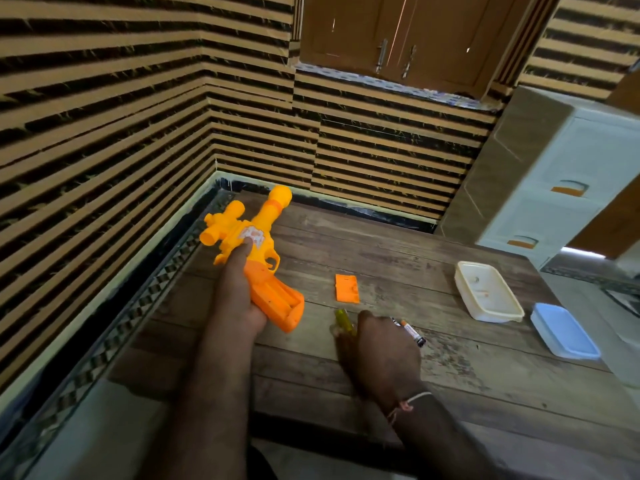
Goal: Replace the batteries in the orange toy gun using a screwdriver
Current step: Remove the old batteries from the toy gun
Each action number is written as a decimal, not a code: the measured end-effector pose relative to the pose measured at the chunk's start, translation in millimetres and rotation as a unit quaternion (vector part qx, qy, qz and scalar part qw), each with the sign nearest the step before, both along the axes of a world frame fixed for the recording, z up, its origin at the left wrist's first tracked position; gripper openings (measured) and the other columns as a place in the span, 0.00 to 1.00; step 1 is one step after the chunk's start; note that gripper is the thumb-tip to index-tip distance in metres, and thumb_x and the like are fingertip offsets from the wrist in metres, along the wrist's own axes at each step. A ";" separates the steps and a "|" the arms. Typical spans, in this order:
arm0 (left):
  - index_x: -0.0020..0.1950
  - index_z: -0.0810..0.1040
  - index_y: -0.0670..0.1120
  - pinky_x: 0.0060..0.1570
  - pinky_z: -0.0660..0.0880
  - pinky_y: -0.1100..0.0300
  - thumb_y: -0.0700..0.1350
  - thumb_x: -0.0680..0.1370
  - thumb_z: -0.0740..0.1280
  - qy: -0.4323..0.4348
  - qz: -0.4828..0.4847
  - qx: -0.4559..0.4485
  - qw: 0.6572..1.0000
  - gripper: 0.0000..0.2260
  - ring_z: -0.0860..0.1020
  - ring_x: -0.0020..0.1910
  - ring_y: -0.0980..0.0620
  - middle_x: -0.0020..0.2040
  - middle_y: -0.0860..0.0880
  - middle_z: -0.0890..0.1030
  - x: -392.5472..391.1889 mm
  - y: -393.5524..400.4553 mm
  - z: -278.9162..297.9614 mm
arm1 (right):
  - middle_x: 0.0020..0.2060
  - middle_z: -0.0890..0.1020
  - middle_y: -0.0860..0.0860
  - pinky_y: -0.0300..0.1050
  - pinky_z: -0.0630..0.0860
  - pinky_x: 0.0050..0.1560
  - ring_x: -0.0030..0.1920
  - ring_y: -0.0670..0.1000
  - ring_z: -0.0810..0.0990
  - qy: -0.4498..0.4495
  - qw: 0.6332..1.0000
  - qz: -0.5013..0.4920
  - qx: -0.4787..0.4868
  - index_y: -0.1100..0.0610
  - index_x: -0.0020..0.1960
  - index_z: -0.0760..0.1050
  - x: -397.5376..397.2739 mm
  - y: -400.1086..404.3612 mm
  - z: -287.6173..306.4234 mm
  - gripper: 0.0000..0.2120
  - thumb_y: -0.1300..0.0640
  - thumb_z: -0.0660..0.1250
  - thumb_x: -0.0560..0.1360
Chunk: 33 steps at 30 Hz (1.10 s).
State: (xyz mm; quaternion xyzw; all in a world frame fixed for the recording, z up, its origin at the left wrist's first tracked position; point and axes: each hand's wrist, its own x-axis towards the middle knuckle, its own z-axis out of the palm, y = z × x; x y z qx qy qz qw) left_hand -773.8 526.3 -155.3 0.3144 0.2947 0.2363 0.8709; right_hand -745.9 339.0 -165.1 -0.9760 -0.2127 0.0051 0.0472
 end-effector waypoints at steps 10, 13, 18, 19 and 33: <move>0.69 0.74 0.48 0.52 0.74 0.50 0.44 0.79 0.67 0.010 -0.008 -0.008 1.000 0.18 0.78 0.56 0.45 0.63 0.43 0.79 12.0 -0.3 -12.1 | 0.48 0.82 0.53 0.50 0.79 0.47 0.49 0.55 0.81 0.002 0.999 -0.025 0.031 0.53 0.54 0.75 39.8 0.7 22.0 0.13 0.44 0.62 0.78; 0.69 0.73 0.46 0.56 0.72 0.48 0.42 0.78 0.67 0.031 -0.002 -0.008 0.999 0.18 0.77 0.58 0.44 0.63 0.41 0.78 14.0 -0.3 -14.6 | 0.48 0.82 0.52 0.51 0.80 0.48 0.49 0.53 0.81 0.021 0.998 -0.039 0.043 0.53 0.54 0.76 52.9 4.5 19.5 0.12 0.46 0.64 0.77; 0.66 0.76 0.45 0.45 0.75 0.51 0.41 0.78 0.68 0.038 -0.020 -0.007 0.999 0.16 0.80 0.48 0.47 0.57 0.42 0.81 17.1 2.4 -20.1 | 0.51 0.81 0.53 0.51 0.81 0.50 0.48 0.52 0.81 0.068 0.991 -0.059 0.101 0.54 0.57 0.76 69.1 14.7 12.0 0.12 0.51 0.68 0.76; 0.64 0.76 0.46 0.44 0.75 0.51 0.40 0.78 0.68 0.036 -0.021 -0.008 0.999 0.15 0.80 0.48 0.48 0.55 0.43 0.82 18.8 2.8 -20.7 | 0.51 0.81 0.53 0.51 0.81 0.50 0.48 0.52 0.81 0.082 0.987 -0.069 0.120 0.55 0.58 0.76 72.0 17.8 10.4 0.13 0.50 0.69 0.76; 0.64 0.77 0.45 0.47 0.77 0.50 0.40 0.75 0.71 0.048 -0.012 -0.011 0.999 0.18 0.81 0.50 0.44 0.55 0.42 0.83 25.1 13.5 -27.2 | 0.37 0.84 0.52 0.54 0.83 0.42 0.39 0.54 0.84 0.163 0.954 -0.094 0.232 0.54 0.43 0.79 97.3 41.3 -9.1 0.09 0.48 0.71 0.70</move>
